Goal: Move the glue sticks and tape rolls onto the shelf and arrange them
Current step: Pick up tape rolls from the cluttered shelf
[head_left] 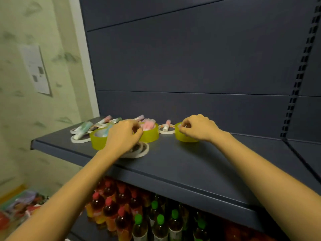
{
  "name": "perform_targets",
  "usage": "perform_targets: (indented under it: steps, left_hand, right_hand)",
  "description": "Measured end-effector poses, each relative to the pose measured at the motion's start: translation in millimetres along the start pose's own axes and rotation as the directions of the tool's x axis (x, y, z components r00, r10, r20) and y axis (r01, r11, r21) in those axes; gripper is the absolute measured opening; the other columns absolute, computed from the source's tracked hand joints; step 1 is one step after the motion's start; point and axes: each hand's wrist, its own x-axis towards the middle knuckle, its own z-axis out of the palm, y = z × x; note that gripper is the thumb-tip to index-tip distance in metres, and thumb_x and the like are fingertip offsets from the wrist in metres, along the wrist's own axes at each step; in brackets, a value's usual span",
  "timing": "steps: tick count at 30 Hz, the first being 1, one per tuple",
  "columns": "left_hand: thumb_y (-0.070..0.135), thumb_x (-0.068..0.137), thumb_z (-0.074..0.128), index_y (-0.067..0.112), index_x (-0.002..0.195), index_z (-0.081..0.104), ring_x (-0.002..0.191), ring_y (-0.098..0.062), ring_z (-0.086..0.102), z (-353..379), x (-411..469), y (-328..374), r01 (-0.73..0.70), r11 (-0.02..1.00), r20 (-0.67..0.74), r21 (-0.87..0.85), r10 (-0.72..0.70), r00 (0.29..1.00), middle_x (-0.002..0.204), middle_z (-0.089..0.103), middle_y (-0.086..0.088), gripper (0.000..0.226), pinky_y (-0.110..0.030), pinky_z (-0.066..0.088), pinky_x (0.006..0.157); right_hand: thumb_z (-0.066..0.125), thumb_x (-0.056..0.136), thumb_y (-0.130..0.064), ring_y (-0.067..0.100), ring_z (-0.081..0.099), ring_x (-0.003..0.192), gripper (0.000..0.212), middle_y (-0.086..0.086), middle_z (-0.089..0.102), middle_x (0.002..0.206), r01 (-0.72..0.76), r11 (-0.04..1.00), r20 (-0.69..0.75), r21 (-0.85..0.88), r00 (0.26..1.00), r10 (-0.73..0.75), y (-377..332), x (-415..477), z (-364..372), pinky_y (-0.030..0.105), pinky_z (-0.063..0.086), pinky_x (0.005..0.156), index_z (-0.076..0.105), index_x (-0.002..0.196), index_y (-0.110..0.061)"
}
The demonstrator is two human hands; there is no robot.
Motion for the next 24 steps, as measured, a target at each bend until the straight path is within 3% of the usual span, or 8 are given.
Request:
perform_targets:
  steps: [4,8,10,12,16,19,21,24]
  left_hand:
    - [0.029,0.089,0.053,0.016,0.086,0.068,0.104,-0.026,0.062,-9,1,-47,0.077,0.997,0.027,0.021,-0.078,0.997,0.1,0.071,-0.008,0.02,-0.042,0.052,0.077]
    - [0.034,0.089,0.051,0.016,0.084,0.068,0.08,-0.024,0.063,-14,-3,-80,0.123,0.992,0.052,0.03,-0.125,0.991,0.096,0.07,-0.005,0.025,-0.039,0.052,0.068]
    - [0.037,0.09,0.05,0.017,0.089,0.069,0.077,-0.02,0.061,-15,-6,-92,0.131,0.99,0.073,0.046,-0.134,0.988,0.088,0.069,-0.002,0.027,-0.034,0.05,0.064]
    - [0.038,0.09,0.05,0.018,0.091,0.068,0.073,-0.016,0.059,-16,-8,-100,0.132,0.989,0.095,0.062,-0.138,0.986,0.086,0.068,0.0,0.027,-0.029,0.045,0.058]
    - [0.039,0.09,0.05,0.017,0.092,0.067,0.077,-0.019,0.061,-16,-9,-107,0.129,0.99,0.134,0.062,-0.136,0.982,0.086,0.068,-0.002,0.028,-0.037,0.053,0.069]
    - [0.039,0.09,0.05,0.018,0.091,0.067,0.079,-0.017,0.06,-12,-7,-104,0.114,0.992,0.133,0.058,-0.121,0.984,0.086,0.067,0.0,0.027,-0.037,0.053,0.071]
    - [0.04,0.09,0.05,0.018,0.09,0.067,0.081,-0.018,0.059,-8,-3,-99,0.102,0.992,0.13,0.07,-0.11,0.985,0.087,0.067,0.001,0.028,-0.035,0.052,0.071]
    - [0.046,0.089,0.049,0.017,0.083,0.068,0.076,-0.018,0.059,-2,5,-90,0.096,0.987,0.145,0.132,-0.115,0.983,0.081,0.066,-0.001,0.035,-0.03,0.048,0.064]
  right_hand:
    - [0.05,0.09,-0.039,0.033,0.058,0.097,0.027,0.01,0.066,0.102,0.046,0.997,0.054,0.059,0.997,-0.049,-55,29,31,0.036,0.045,0.086,0.066,0.088,-0.018]
    - [0.044,0.092,-0.048,0.033,0.052,0.11,0.035,0.013,0.057,0.106,0.049,0.997,0.111,0.059,0.992,-0.055,-100,52,56,0.051,0.027,0.107,0.054,0.071,-0.021]
    - [0.042,0.091,-0.053,0.031,0.042,0.119,0.042,0.014,0.048,0.125,0.061,0.998,0.13,0.031,0.989,-0.065,-114,62,68,0.049,0.025,0.104,0.064,0.094,-0.017]
    - [0.042,0.09,-0.053,0.029,0.039,0.117,0.053,0.015,0.044,0.129,0.064,0.998,0.134,-0.009,0.989,-0.062,-125,67,76,0.045,0.03,0.098,0.062,0.115,-0.012]
    - [0.044,0.091,-0.049,0.019,0.034,0.096,0.049,0.012,0.046,0.124,0.013,0.999,0.159,0.045,0.987,-0.02,-134,74,85,0.031,0.032,0.079,0.058,0.119,-0.01]
    - [0.047,0.089,-0.048,0.025,0.039,0.108,0.056,0.015,0.044,0.128,-0.013,0.999,0.147,0.034,0.989,0.008,-136,77,84,0.033,0.034,0.089,0.053,0.126,-0.007]
    - [0.048,0.088,-0.045,0.029,0.044,0.112,0.048,0.013,0.052,0.118,-0.031,0.994,0.113,0.107,0.993,0.019,-132,78,80,0.033,0.037,0.086,0.06,0.114,-0.007]
    - [0.049,0.088,-0.042,0.025,0.05,0.086,0.033,0.001,0.051,0.073,-0.079,0.972,0.065,0.222,0.996,0.066,-122,75,69,0.029,0.029,0.069,0.054,0.066,-0.018]
